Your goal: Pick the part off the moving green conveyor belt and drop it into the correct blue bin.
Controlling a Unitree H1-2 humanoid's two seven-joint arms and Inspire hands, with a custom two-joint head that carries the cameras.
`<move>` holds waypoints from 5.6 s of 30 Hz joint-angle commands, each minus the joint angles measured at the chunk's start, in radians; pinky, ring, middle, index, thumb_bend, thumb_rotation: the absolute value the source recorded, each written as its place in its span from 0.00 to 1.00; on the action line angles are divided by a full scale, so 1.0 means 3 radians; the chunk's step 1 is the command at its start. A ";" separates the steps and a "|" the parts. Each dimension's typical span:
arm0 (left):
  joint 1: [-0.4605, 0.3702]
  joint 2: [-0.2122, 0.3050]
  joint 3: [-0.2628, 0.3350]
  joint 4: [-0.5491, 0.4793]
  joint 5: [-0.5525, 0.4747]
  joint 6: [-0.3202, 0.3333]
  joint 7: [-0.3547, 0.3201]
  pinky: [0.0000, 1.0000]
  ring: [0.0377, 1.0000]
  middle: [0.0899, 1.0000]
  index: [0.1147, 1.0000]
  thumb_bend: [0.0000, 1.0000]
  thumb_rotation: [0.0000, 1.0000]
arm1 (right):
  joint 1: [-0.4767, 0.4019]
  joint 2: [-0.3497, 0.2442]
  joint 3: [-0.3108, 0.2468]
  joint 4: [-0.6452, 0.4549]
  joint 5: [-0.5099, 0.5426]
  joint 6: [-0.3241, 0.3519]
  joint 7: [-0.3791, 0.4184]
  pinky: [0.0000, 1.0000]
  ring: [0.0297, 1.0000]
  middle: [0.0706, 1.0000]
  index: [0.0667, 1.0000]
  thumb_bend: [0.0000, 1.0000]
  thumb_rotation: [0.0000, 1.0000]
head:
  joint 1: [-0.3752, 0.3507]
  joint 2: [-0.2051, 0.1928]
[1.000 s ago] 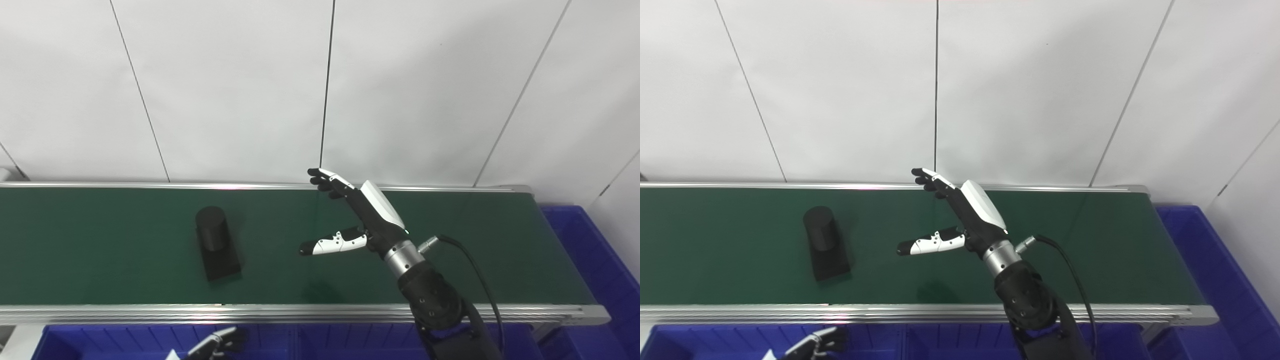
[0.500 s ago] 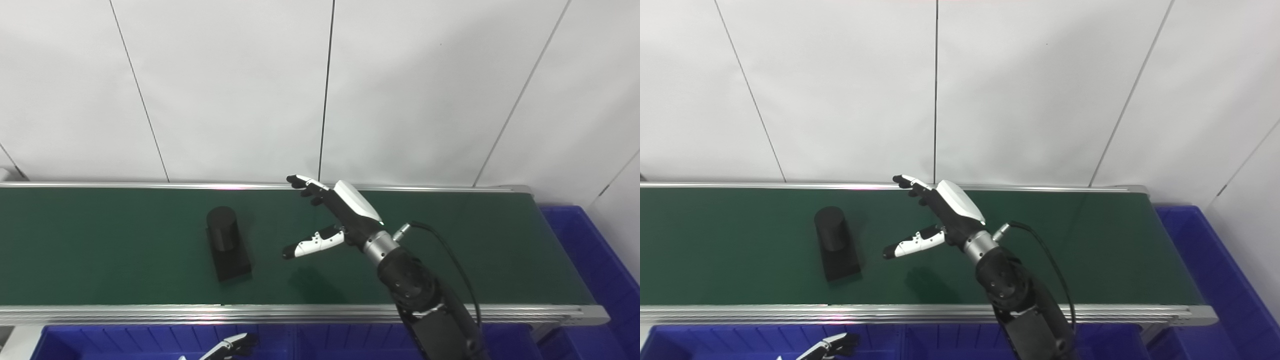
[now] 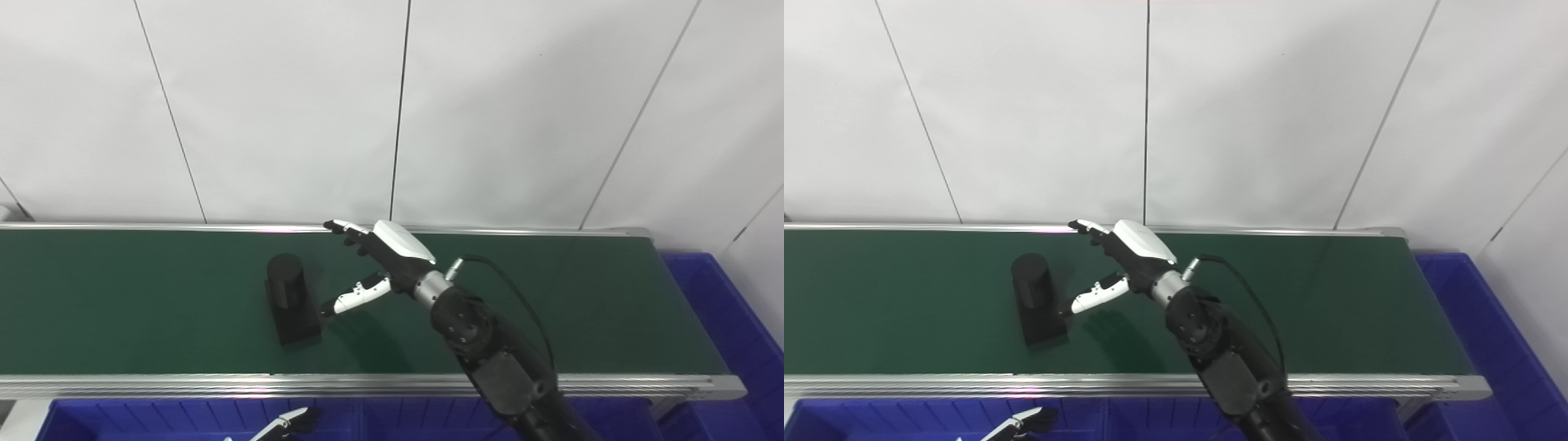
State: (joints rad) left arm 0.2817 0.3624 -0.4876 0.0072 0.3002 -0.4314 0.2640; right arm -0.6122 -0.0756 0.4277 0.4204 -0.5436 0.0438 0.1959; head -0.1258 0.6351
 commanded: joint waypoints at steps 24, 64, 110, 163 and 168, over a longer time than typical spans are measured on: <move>-0.0001 0.0023 -0.0092 -0.0158 0.0111 -0.0128 0.0179 0.67 0.75 0.78 0.79 0.98 0.45 | -0.0684 0.0342 0.0300 0.0931 -0.0164 -0.0274 -0.0222 0.79 0.85 0.88 0.91 0.98 0.41 | 0.0098 0.0060; 0.0010 -0.0109 0.0050 -0.0186 0.0080 -0.0127 0.0026 0.66 0.74 0.77 0.78 0.98 0.44 | -0.0558 0.0378 0.0340 0.1188 -0.0471 -0.0445 -0.1314 0.25 0.37 0.46 0.47 0.51 0.00 | 0.0114 0.0103; -0.0031 -0.0052 0.0336 -0.0270 -0.0103 -0.0127 -0.0224 0.63 0.72 0.77 0.78 0.98 0.48 | 0.1490 -0.0251 -0.0497 -0.2323 -0.0124 0.0159 -0.0168 0.32 0.46 0.49 0.44 0.49 0.00 | -0.0189 0.0567; 0.0177 -0.0420 0.1014 -0.0679 -0.0216 -0.0053 -0.1081 0.67 0.74 0.77 0.78 0.96 0.50 | 0.1849 -0.0914 0.0106 -0.1687 -0.0810 0.0317 0.0671 0.31 0.41 0.48 0.46 0.49 0.00 | -0.0024 0.0933; 0.0185 -0.0447 0.1027 -0.0703 -0.0212 -0.0028 -0.1092 0.67 0.74 0.77 0.78 0.97 0.48 | 0.1845 -0.0931 0.0124 -0.1678 -0.0815 0.0290 0.0691 0.31 0.39 0.45 0.52 0.49 0.00 | -0.0019 0.0929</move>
State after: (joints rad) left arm 0.3372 0.2319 -0.1878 -0.1667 0.2344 -0.4277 -0.0635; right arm -0.0365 -0.3483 0.4741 -0.0674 -0.7930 0.1427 0.4148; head -0.1319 0.9143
